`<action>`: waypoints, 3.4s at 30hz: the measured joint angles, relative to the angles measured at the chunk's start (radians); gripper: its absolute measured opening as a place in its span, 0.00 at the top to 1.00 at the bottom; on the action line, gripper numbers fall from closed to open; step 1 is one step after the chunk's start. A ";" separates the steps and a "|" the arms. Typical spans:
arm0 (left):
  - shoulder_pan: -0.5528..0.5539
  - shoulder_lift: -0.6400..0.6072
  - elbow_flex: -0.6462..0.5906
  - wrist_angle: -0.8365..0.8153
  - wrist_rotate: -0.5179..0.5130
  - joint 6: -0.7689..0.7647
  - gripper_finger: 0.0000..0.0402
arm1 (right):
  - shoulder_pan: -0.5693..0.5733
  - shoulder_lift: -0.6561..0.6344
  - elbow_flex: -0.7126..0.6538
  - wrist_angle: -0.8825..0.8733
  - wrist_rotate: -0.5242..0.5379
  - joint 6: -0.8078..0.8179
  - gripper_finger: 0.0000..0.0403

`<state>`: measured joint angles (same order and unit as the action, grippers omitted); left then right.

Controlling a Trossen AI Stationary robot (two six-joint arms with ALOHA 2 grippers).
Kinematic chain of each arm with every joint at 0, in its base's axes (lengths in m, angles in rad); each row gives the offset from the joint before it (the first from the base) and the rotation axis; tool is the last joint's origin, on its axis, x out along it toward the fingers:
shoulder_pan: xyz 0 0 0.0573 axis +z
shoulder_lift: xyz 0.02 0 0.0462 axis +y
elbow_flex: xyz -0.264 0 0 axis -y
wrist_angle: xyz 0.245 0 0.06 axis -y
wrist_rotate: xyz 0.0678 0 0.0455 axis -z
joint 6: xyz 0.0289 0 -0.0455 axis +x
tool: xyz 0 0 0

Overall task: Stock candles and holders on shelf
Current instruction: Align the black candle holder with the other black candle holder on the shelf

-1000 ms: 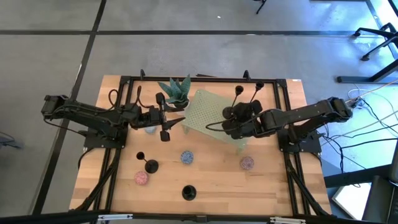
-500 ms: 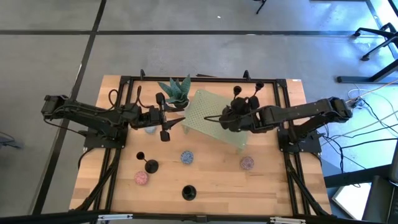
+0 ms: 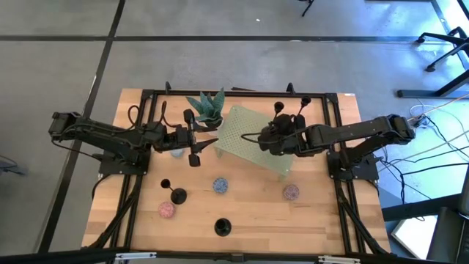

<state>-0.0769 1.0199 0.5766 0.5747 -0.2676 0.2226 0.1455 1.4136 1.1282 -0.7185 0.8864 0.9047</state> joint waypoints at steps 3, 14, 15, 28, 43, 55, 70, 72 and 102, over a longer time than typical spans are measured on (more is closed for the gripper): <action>0.000 0.000 0.000 0.000 0.000 0.000 0.64 | 0.000 0.000 0.000 0.015 0.003 0.002 0.92; 0.000 0.000 0.000 0.000 0.000 0.000 0.64 | -0.011 -0.004 0.027 0.010 0.108 -0.048 0.92; 0.000 0.000 0.000 0.000 0.000 0.000 0.64 | -0.017 -0.004 0.027 0.006 0.107 -0.049 0.92; 0.000 0.000 0.000 0.000 0.000 0.000 0.64 | -0.055 0.031 0.026 0.008 0.046 -0.049 0.92; 0.000 0.000 0.000 -0.002 0.000 0.000 0.64 | -0.053 0.036 0.027 0.019 -0.020 -0.109 0.92; 0.000 0.000 0.000 -0.002 0.000 0.000 0.64 | -0.011 0.037 0.027 0.001 -0.038 -0.109 0.86; 0.000 0.000 0.000 -0.002 0.000 0.000 0.64 | 0.004 0.037 0.027 -0.057 -0.036 -0.113 0.74; 0.000 0.000 0.000 -0.002 0.000 0.000 0.64 | 0.004 0.037 0.027 -0.058 -0.034 -0.113 0.72; 0.002 0.119 0.096 0.033 0.069 -0.056 0.64 | 0.235 -0.168 0.026 -0.164 -0.429 -0.202 0.64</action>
<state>-0.0749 1.1386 0.6724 0.6076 -0.1989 0.1664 0.3804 1.2454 1.1542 -0.8826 0.4572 0.7027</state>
